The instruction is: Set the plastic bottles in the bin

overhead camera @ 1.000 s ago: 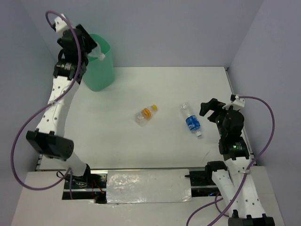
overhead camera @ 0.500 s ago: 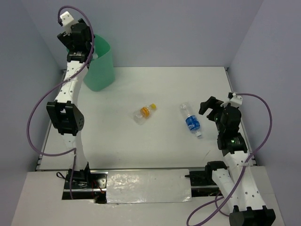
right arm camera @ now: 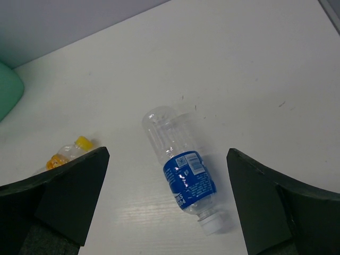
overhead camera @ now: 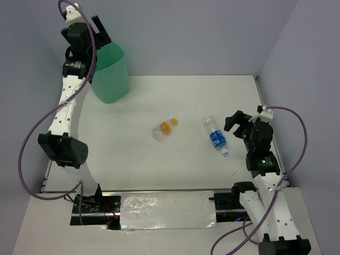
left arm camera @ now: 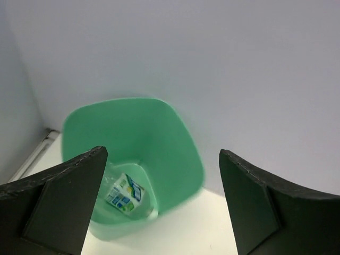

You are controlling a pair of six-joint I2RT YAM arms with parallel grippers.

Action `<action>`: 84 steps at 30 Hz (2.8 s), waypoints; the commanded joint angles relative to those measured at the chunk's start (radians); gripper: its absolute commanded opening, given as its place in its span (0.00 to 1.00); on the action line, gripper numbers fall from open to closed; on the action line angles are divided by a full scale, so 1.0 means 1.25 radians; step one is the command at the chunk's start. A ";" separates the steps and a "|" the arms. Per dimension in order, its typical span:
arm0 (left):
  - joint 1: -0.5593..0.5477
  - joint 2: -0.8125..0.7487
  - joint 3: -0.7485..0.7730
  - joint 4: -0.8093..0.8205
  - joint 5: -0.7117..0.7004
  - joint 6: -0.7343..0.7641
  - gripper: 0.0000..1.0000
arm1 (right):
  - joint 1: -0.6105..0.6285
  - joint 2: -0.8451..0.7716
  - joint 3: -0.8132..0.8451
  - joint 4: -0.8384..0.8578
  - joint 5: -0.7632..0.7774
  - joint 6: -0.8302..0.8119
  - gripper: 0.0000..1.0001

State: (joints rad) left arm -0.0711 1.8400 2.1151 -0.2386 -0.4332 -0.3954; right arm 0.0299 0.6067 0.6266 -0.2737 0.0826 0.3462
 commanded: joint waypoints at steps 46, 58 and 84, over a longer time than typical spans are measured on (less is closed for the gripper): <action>-0.414 -0.050 -0.584 0.039 0.223 0.282 0.47 | -0.003 0.045 0.017 -0.015 -0.075 -0.044 1.00; -0.289 -0.057 -0.146 -0.088 -0.053 0.313 0.61 | -0.003 0.129 0.030 -0.019 -0.076 -0.050 1.00; 0.024 0.171 0.103 0.038 -0.176 0.078 0.99 | 0.009 0.320 0.080 -0.077 -0.091 -0.101 1.00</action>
State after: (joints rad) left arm -0.0456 2.0941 2.1914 -0.2096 -0.6628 -0.3134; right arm 0.0349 1.0111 0.6697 -0.3382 -0.0380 0.2363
